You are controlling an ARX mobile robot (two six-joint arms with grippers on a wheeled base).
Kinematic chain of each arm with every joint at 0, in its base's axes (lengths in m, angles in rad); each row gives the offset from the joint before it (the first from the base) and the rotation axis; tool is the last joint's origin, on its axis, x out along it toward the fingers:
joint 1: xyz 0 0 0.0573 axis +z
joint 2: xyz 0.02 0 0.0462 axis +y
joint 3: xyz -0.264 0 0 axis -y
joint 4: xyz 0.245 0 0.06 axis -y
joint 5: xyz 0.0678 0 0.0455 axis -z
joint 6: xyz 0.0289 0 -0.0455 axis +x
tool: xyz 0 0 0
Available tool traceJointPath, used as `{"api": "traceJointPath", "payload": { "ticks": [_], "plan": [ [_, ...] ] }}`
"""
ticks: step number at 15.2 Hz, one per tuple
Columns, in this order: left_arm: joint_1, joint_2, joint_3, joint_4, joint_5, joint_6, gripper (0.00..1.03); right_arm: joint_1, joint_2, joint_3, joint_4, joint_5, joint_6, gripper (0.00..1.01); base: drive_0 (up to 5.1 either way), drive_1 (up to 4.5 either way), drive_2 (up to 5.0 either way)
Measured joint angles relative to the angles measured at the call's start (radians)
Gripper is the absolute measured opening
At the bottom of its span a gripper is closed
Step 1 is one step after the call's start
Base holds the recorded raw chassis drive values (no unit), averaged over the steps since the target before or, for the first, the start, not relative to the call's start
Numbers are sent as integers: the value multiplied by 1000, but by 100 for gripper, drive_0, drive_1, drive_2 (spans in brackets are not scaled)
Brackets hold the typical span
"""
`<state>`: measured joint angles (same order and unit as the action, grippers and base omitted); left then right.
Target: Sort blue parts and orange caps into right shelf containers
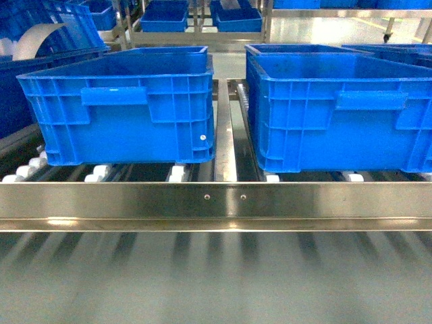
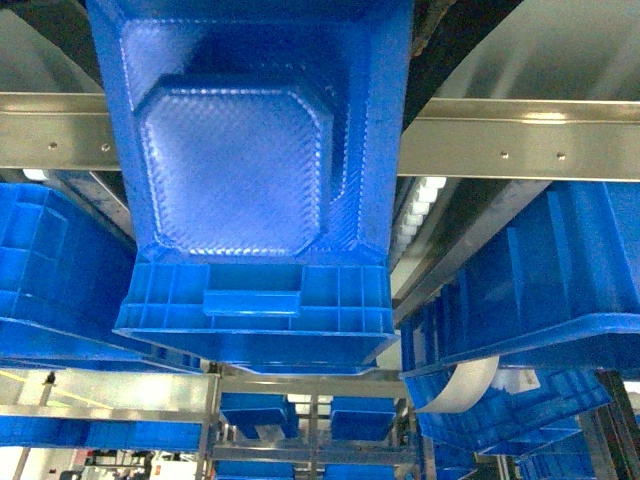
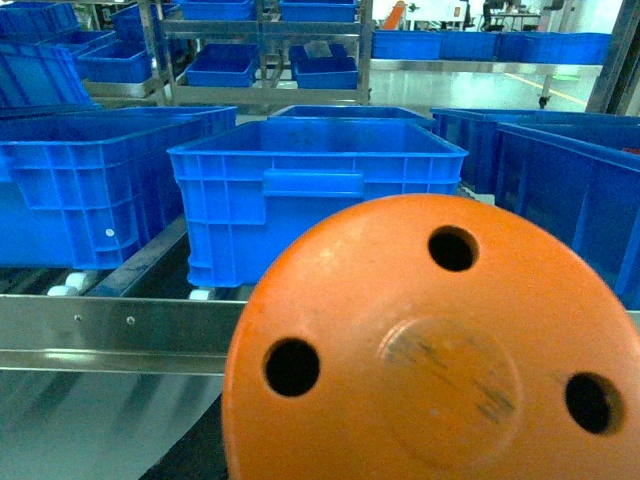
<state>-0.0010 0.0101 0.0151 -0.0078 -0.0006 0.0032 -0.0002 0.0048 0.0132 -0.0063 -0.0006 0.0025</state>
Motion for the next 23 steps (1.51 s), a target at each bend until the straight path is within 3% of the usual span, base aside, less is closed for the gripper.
{"api": "traceJointPath", "payload": {
  "ticks": [3, 13, 23],
  "plan": [
    [0, 0, 0, 0, 0, 0, 43, 0, 0, 0, 0, 0, 0, 44, 0, 0, 0],
    [0, 0, 0, -1, 1, 0, 43, 0, 0, 0, 0, 0, 0, 44, -6, 427, -440],
    [0, 0, 0, 0, 0, 0, 43, 0, 0, 0, 0, 0, 0, 44, 0, 0, 0]
  ]
}}
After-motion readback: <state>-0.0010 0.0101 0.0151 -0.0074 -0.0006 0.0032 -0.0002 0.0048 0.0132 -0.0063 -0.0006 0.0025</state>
